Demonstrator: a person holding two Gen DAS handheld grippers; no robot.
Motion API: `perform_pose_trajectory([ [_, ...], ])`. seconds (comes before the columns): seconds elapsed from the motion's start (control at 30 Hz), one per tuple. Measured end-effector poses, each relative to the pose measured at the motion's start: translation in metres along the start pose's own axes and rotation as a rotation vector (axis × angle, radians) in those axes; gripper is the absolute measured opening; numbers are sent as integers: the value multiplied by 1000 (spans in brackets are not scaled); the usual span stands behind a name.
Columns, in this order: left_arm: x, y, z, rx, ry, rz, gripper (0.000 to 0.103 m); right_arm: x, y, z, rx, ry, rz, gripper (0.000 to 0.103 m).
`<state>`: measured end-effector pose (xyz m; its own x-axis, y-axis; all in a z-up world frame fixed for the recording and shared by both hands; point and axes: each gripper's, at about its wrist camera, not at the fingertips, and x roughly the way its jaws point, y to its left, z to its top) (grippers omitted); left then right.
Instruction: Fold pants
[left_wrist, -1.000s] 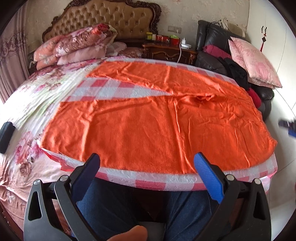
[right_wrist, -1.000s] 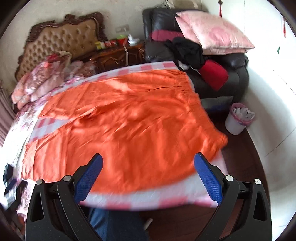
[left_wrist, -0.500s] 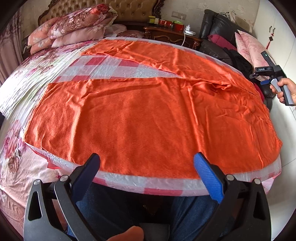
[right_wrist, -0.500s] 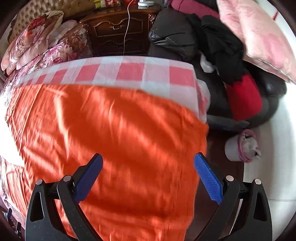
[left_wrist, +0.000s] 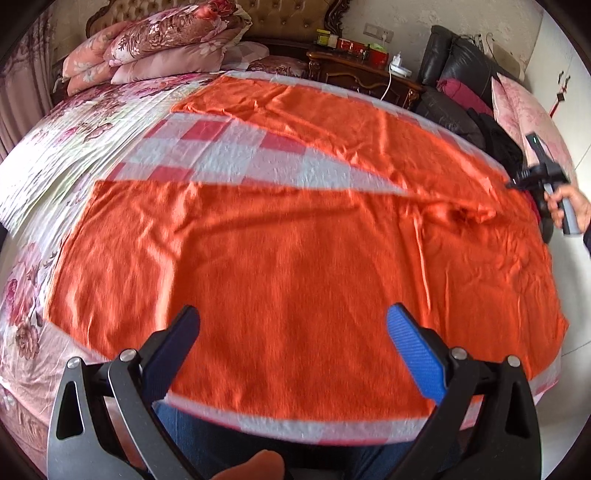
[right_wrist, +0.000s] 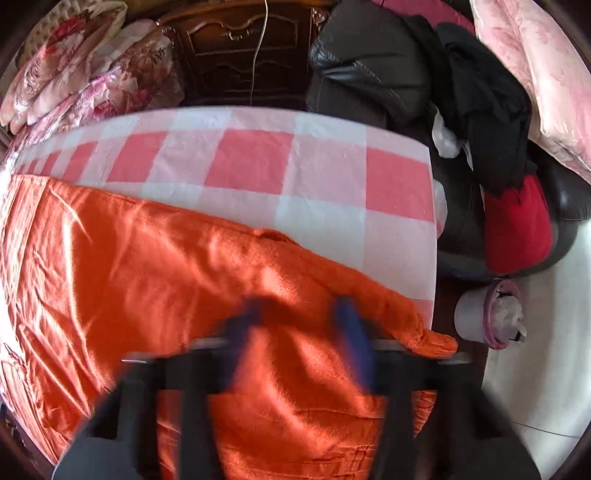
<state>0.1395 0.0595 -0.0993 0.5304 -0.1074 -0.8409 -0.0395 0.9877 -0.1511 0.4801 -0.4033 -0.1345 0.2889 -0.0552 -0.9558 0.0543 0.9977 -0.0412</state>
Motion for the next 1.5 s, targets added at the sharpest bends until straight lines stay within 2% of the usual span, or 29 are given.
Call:
perform_pose_trajectory([
  [0.1, 6, 15, 40, -59, -24, -80, 100, -27, 12, -15, -59, -87, -6, 3],
  [0.23, 31, 40, 104, -198, -6, -217, 87, -78, 29, -50, -110, -215, 42, 3],
  [0.33, 53, 51, 146, -275, 5, -278, 84, -127, 47, -92, -152, -325, 118, 2],
  [0.47, 97, 66, 201, -440, 50, -466, 83, -183, 78, -169, -236, -423, 225, 2],
  [0.57, 141, 67, 236, -525, 99, -576, 81, -205, 96, -221, -278, -448, 291, 2],
  [0.6, 155, 67, 245, -537, 109, -577, 72, -209, 98, -234, -268, -448, 315, 2],
  [0.63, 168, 68, 252, -546, 121, -569, 69, -211, 100, -243, -257, -446, 330, 2],
  [0.7, 198, 71, 260, -594, 165, -551, 56, -213, 102, -255, -234, -443, 354, 2],
  [0.77, 218, 73, 261, -632, 201, -552, 51, -213, 101, -260, -206, -444, 361, 2],
  [0.83, 228, 73, 265, -637, 216, -538, 33, -216, 98, -263, -183, -451, 362, 2],
  [0.87, 228, 74, 266, -633, 215, -524, 15, -215, 95, -262, -174, -454, 358, 2],
  [0.97, 218, 81, 271, -621, 182, -510, 0, -216, 83, -254, -140, -461, 334, 2],
  [1.07, 200, 86, 280, -608, 146, -491, 0, -221, 71, -245, -106, -476, 338, 2],
  [1.1, 194, 89, 279, -626, 146, -481, 15, -224, 68, -242, -98, -484, 341, 2],
  [1.13, 192, 94, 277, -652, 157, -463, 36, -227, 67, -239, -93, -492, 339, 2],
  [1.17, 191, 99, 271, -691, 168, -456, 64, -230, 66, -237, -91, -498, 335, 2],
  [1.27, 190, 105, 252, -735, 216, -393, 57, -239, 65, -231, -85, -512, 325, 2],
  [1.3, 188, 107, 248, -740, 218, -394, 51, -242, 64, -228, -86, -512, 320, 2],
  [1.4, 194, 99, 244, -726, 236, -470, 44, -248, 62, -226, -89, -513, 320, 2],
  [1.5, 204, 94, 238, -738, 282, -473, 42, -253, 60, -225, -84, -515, 329, 2],
])
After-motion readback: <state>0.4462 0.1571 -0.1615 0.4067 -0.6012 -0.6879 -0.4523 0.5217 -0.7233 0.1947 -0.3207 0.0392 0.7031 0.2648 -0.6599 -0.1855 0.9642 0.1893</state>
